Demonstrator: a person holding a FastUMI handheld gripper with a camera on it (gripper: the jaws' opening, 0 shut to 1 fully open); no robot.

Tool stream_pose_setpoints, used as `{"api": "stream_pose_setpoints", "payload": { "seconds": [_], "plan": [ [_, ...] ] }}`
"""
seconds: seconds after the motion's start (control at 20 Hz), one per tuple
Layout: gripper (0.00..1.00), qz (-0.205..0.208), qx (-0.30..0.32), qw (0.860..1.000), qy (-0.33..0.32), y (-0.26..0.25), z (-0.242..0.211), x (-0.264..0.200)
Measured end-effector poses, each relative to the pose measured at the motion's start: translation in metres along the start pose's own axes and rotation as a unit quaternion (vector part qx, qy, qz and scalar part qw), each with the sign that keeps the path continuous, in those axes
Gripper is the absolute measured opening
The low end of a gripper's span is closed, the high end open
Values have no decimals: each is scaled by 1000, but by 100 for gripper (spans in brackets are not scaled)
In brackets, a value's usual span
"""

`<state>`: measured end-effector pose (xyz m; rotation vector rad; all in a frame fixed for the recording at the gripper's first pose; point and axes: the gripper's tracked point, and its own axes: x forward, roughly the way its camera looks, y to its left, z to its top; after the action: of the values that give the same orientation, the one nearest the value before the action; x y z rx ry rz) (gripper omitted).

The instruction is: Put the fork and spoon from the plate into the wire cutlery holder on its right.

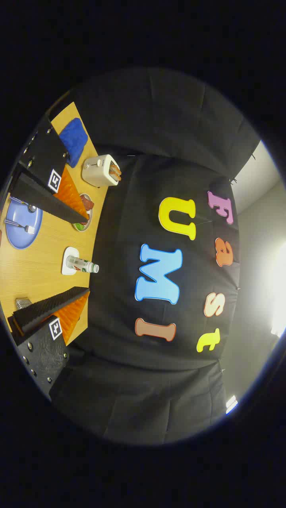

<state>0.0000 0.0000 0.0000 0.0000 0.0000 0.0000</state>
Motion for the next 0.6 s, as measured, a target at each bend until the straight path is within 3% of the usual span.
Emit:
{"api": "stream_pose_setpoints", "payload": {
  "seconds": [0.25,0.6],
  "plan": [
    [98,9,7,999,39,9,-26,3],
    [98,-18,53,998,-32,-8,16,0]
  ]
}}
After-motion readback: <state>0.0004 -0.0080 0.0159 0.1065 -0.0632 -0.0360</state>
